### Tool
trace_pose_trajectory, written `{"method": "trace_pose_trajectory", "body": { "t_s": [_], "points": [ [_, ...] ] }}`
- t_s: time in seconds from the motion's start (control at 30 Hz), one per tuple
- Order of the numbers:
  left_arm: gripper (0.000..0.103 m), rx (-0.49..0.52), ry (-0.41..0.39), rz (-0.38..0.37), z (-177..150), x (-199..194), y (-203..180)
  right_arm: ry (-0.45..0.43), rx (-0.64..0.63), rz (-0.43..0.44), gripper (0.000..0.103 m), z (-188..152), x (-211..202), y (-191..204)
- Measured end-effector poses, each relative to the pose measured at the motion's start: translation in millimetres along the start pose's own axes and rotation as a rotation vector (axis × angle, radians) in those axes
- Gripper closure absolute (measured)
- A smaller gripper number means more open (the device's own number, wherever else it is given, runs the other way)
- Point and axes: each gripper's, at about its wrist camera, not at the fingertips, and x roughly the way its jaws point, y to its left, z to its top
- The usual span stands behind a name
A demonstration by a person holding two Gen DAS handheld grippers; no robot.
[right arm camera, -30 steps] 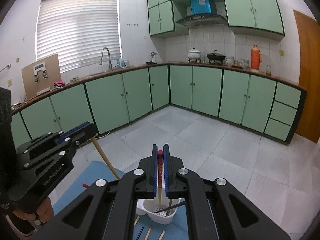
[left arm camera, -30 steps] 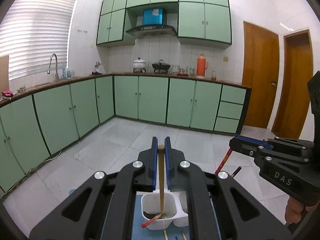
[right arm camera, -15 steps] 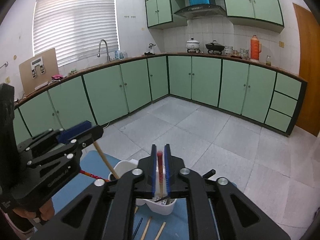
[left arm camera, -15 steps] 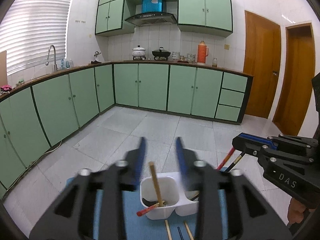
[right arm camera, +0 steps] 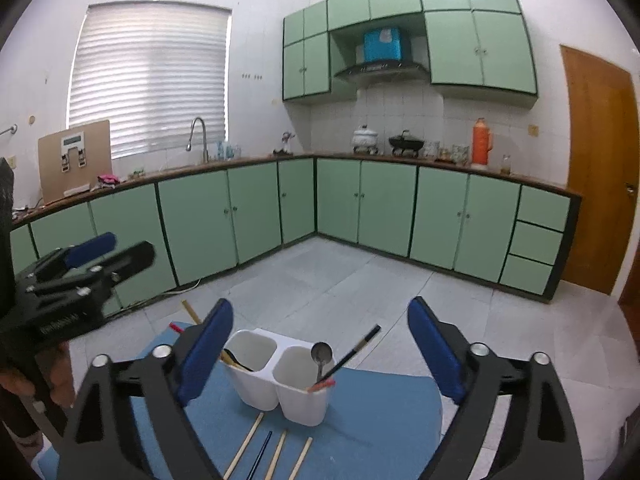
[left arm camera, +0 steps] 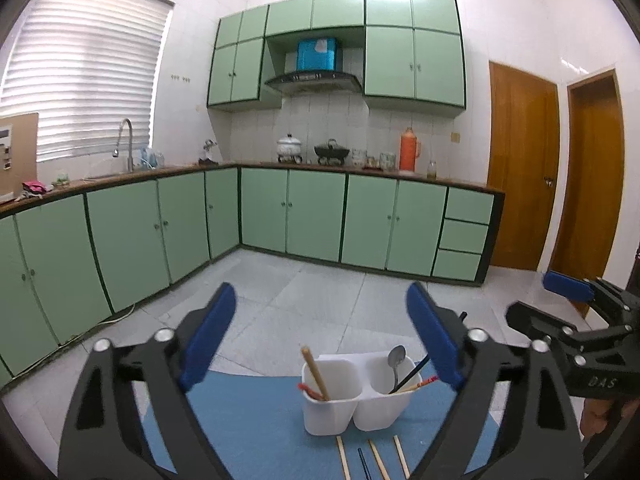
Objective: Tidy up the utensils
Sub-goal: 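Move both tools back over the remaining chopsticks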
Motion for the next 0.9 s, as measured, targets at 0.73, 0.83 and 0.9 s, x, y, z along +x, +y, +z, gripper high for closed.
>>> {"method": "trace_pose_trajectory", "body": {
  "t_s": [0.73, 0.83, 0.9],
  "points": [
    [0.010, 0.044, 0.262, 0.072, -147, -92, 12, 0.202, 0.117, -0.059, 0.006, -160, -70, 16],
    [0.010, 0.055, 0.300, 0.081, -164, -96, 12, 0.252, 0.114, -0.053, 0.008, -183, -69, 25],
    [0.010, 0.064, 0.327, 0.083, -177, -99, 11, 0.273, 0.112, -0.052, 0.010, -195, -69, 30]
  ]
}}
